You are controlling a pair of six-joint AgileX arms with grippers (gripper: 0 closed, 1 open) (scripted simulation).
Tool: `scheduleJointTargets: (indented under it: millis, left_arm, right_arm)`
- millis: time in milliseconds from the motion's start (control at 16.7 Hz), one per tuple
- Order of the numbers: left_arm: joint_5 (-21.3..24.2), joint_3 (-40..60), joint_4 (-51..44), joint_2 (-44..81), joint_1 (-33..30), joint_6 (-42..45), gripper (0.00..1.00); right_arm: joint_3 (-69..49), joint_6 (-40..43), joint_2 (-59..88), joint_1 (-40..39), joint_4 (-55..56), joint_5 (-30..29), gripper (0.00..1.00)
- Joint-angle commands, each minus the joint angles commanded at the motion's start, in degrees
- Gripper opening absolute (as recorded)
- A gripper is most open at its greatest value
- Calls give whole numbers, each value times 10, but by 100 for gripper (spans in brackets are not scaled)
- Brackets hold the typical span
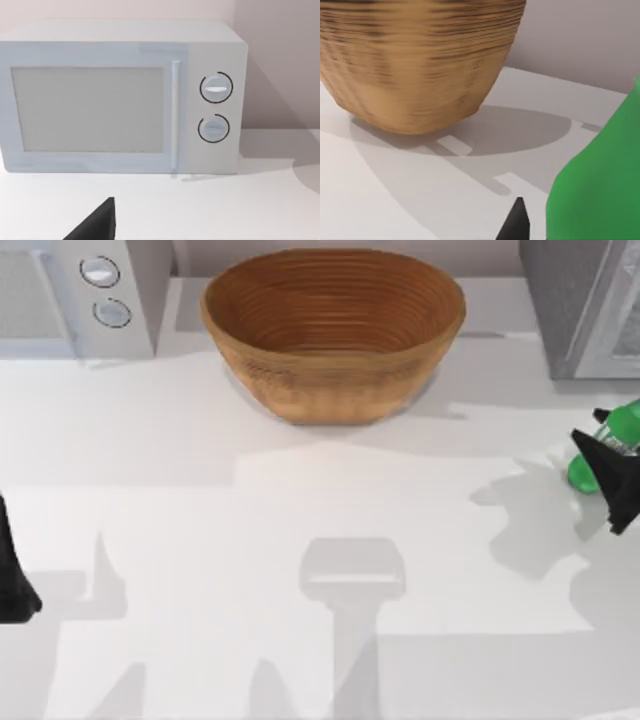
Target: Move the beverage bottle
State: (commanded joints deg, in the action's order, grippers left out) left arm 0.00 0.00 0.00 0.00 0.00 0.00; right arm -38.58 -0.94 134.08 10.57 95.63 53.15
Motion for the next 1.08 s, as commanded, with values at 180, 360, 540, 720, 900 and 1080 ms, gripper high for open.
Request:
scheduleJointTargets:
  millis: [180, 360, 540, 720, 900, 1080]
  left_arm:
    - [0, 0, 0, 0, 0, 0, 100]
    - [0, 0, 0, 0, 0, 0, 100]
    - [0, 0, 0, 0, 0, 0, 100]
    - [0, 0, 0, 0, 0, 0, 100]
    - [0, 0, 0, 0, 0, 0, 100]
    - [0, 0, 0, 0, 0, 0, 100]
  right_arm:
    - [0, 0, 0, 0, 0, 0, 30]
    - [0, 0, 0, 0, 0, 0, 53]
    - [0, 0, 0, 0, 0, 0, 75]
    - [0, 0, 0, 0, 0, 0, 98]
    - [0, 0, 0, 0, 0, 0, 100]
    - [0, 0, 0, 0, 0, 0, 100]
